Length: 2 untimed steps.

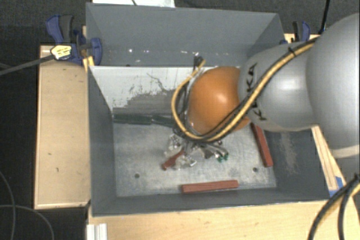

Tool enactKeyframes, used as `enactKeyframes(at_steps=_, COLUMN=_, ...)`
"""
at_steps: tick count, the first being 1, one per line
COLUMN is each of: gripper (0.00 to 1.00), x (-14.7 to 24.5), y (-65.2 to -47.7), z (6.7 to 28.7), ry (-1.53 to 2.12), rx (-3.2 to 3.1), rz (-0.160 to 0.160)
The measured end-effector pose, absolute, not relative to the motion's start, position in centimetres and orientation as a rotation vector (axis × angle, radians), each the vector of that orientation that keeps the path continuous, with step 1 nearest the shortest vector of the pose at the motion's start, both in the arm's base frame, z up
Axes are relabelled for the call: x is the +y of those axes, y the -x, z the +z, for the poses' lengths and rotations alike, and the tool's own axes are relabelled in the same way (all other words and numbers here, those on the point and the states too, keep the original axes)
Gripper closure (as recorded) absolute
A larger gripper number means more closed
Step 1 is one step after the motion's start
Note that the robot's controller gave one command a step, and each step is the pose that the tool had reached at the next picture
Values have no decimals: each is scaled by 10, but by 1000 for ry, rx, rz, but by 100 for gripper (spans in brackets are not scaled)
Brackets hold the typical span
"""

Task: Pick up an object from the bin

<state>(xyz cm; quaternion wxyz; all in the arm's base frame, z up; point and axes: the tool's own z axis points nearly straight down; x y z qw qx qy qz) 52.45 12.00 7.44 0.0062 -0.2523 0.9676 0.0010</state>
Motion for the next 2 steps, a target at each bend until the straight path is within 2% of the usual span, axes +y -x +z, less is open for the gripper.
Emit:
enactKeyframes(at_steps=1, gripper=100, x=120, y=-524, z=74, ry=786, rx=3029, rz=3)
enactKeyframes(at_steps=2, gripper=100, x=115, y=-539, z=234, ry=938, rx=2993, rz=0)
